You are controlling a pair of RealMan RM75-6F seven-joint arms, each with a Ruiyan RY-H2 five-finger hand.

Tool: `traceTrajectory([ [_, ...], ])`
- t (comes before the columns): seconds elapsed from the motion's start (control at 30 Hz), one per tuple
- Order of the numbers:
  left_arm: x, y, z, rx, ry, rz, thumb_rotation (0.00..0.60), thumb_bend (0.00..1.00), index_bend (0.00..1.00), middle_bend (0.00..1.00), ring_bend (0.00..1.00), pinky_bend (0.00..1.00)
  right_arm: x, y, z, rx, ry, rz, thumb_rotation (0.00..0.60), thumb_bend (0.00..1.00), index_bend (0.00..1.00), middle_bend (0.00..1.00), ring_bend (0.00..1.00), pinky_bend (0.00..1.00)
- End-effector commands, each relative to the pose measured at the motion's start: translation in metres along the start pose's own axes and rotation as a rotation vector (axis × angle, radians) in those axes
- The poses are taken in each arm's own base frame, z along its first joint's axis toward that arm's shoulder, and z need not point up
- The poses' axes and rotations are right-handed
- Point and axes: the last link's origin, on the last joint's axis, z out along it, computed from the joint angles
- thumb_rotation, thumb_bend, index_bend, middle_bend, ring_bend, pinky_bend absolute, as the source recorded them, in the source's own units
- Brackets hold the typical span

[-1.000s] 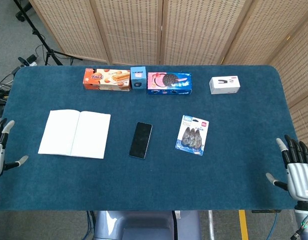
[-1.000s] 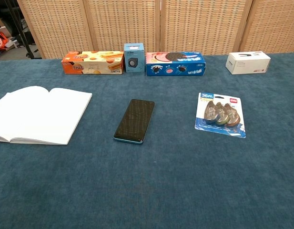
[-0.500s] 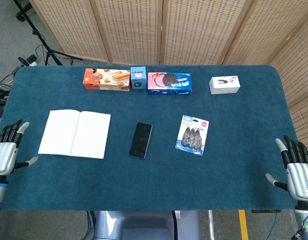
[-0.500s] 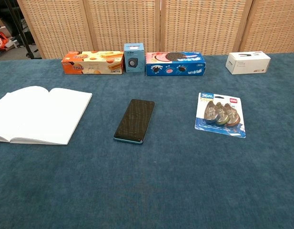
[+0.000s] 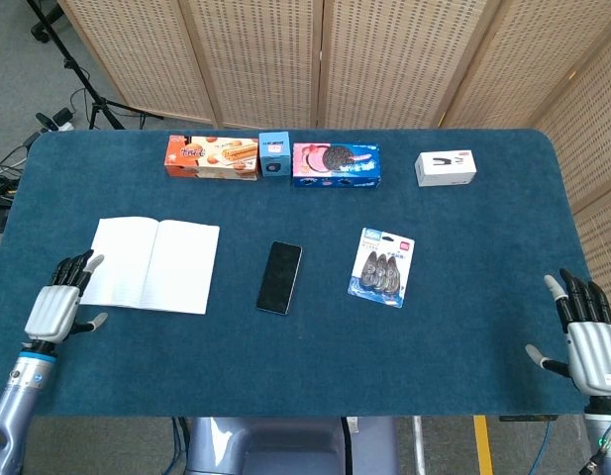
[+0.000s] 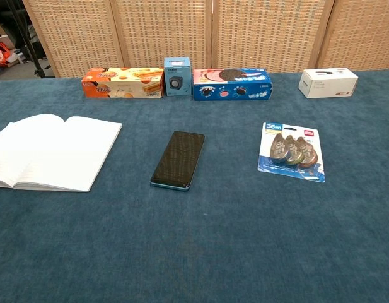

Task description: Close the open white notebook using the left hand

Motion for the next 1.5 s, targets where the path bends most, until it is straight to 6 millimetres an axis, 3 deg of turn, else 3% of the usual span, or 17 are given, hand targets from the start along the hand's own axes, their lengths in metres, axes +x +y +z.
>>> traceTrajectory([
  [0.03, -0.013, 0.003, 0.003, -0.015, -0.027, -0.024, 0.6, 0.25, 0.0, 0.0, 0.0, 0.0, 0.0, 0.0, 0.0, -0.001, -0.003, 0.002, 0.6, 0.0, 0.0, 0.0, 0.0, 0.0],
  [0.37, -0.03, -0.002, 0.009, -0.011, -0.048, 0.0, 0.6, 0.25, 0.0, 0.0, 0.0, 0.0, 0.003, 0.002, -0.001, -0.007, 0.0, 0.015, 0.6, 0.0, 0.0, 0.0, 0.0, 0.0],
  [1.5, -0.026, -0.017, 0.019, 0.056, -0.021, 0.039, 0.6, 0.28, 0.0, 0.0, 0.0, 0.0, 0.004, 0.003, -0.001, -0.009, -0.006, 0.018, 0.6, 0.0, 0.0, 0.0, 0.0, 0.0],
])
